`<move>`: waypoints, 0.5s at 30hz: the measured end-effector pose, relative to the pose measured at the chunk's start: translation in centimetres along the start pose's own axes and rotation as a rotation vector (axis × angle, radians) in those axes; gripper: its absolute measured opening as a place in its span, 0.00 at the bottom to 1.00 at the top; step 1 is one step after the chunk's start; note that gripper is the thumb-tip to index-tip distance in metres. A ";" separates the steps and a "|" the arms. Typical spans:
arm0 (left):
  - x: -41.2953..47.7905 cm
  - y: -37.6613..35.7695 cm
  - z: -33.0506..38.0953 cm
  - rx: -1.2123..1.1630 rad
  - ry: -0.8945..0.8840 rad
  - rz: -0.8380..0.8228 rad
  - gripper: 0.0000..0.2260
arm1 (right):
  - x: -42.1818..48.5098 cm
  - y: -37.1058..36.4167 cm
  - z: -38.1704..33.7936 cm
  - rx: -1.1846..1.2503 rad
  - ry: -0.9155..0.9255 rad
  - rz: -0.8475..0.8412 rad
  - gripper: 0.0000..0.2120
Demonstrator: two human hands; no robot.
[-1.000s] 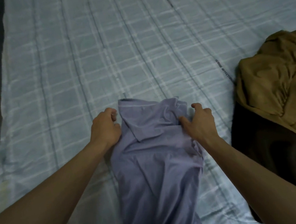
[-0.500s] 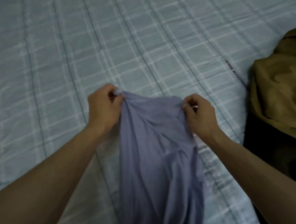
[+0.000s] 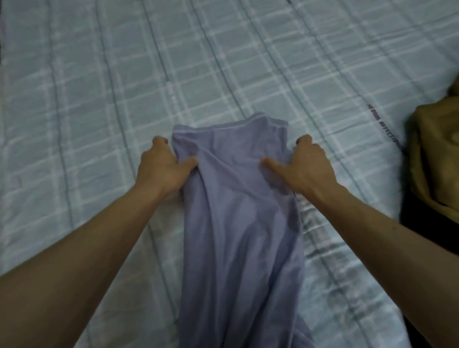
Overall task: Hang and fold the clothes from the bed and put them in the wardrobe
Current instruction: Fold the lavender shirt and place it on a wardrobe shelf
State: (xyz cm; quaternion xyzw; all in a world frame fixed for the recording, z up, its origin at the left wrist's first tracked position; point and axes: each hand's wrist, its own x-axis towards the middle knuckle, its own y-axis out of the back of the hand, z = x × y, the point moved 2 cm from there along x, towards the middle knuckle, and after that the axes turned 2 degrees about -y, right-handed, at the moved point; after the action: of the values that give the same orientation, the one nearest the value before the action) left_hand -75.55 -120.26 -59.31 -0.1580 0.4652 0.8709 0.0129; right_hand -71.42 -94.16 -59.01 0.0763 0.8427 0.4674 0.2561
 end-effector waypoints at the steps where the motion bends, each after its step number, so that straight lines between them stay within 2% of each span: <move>1: -0.4 -0.4 0.0 0.017 -0.010 -0.011 0.27 | 0.1 -0.4 0.2 -0.025 -0.012 -0.016 0.40; 2: -0.6 -0.8 0.0 0.024 -0.022 -0.010 0.22 | 0.4 -0.8 0.2 -0.026 0.005 -0.013 0.35; 4: -0.7 -1.3 0.4 0.005 -0.036 0.018 0.15 | 0.9 -1.4 0.2 0.014 0.086 0.033 0.17; 5: -0.5 -1.5 0.5 -0.018 -0.032 0.034 0.12 | 1.1 -1.6 0.2 0.039 0.111 0.052 0.11; 7: 0.0 -2.0 0.6 -0.032 -0.028 0.055 0.06 | 1.5 -2.1 0.6 0.082 0.144 0.078 0.15; 9: 0.4 -2.1 0.7 -0.015 -0.068 0.084 0.08 | 2.2 -1.9 0.5 0.157 0.206 0.117 0.15; 13: 1.7 -1.1 0.6 0.000 -0.149 0.286 0.06 | 3.8 -0.5 -0.9 0.179 0.362 0.210 0.10; 15: 1.5 -1.2 0.2 -0.041 -0.109 0.270 0.03 | 3.9 -0.3 -1.3 0.154 0.345 0.175 0.06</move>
State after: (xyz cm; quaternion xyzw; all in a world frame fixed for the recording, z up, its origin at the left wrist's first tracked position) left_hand -76.81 -119.55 -60.60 -0.0466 0.4630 0.8813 -0.0821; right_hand -75.42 -93.83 -60.09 0.0873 0.8976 0.4280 0.0600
